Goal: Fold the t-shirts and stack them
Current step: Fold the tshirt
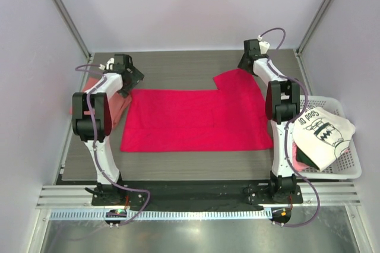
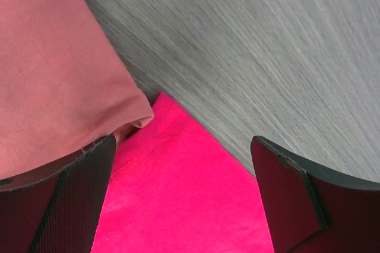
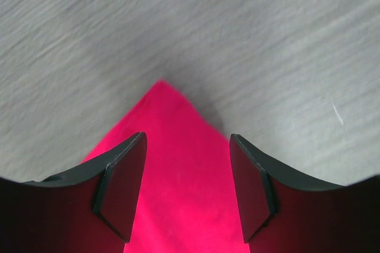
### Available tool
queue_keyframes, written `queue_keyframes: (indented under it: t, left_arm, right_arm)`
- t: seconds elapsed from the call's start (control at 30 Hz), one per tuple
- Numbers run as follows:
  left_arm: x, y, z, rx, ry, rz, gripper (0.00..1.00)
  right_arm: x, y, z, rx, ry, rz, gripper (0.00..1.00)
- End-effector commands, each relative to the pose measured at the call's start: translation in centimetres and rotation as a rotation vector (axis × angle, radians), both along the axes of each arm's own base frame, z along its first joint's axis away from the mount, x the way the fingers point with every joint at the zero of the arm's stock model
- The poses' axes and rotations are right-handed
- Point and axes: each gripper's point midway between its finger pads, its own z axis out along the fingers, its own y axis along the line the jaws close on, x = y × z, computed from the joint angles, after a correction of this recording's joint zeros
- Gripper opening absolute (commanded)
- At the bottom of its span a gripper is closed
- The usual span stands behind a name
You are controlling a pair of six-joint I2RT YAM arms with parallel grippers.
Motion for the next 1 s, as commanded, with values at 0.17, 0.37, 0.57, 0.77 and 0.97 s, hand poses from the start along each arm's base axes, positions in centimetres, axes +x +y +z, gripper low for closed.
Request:
queue_keyframes:
  t: [0.17,0.37,0.57,0.77,0.97]
  left_arm:
    - [0.6,1.6,2.0,0.117,-0.039,-0.016,0.96]
    - [0.7,2.4,-0.6,0.121,0.011,-0.009,0.96]
    - [-0.1,8.6,-2.4,0.074,0.071,0.149,0.96]
    - [0.1,8.4,-0.7,0.089,0.003,0.143,0.95]
    - [0.7,5.9,1.8,0.211,-0.038,0.031,0.95]
  right_arm:
    - [3.4,-0.8,0.0,0.014,-0.076,0.008,0.63]
    - [3.5,0.1,-1.5,0.040,-0.056,0.042,0.61]
    - [4.2,0.7,-1.9,0.061,-0.062,0.068,0.61]
    - [4.5,0.9,-3.0,0.068,-0.050,0.083,0.54]
    - [4.5,1.1,-3.5,0.068,-0.038,0.096,0.24]
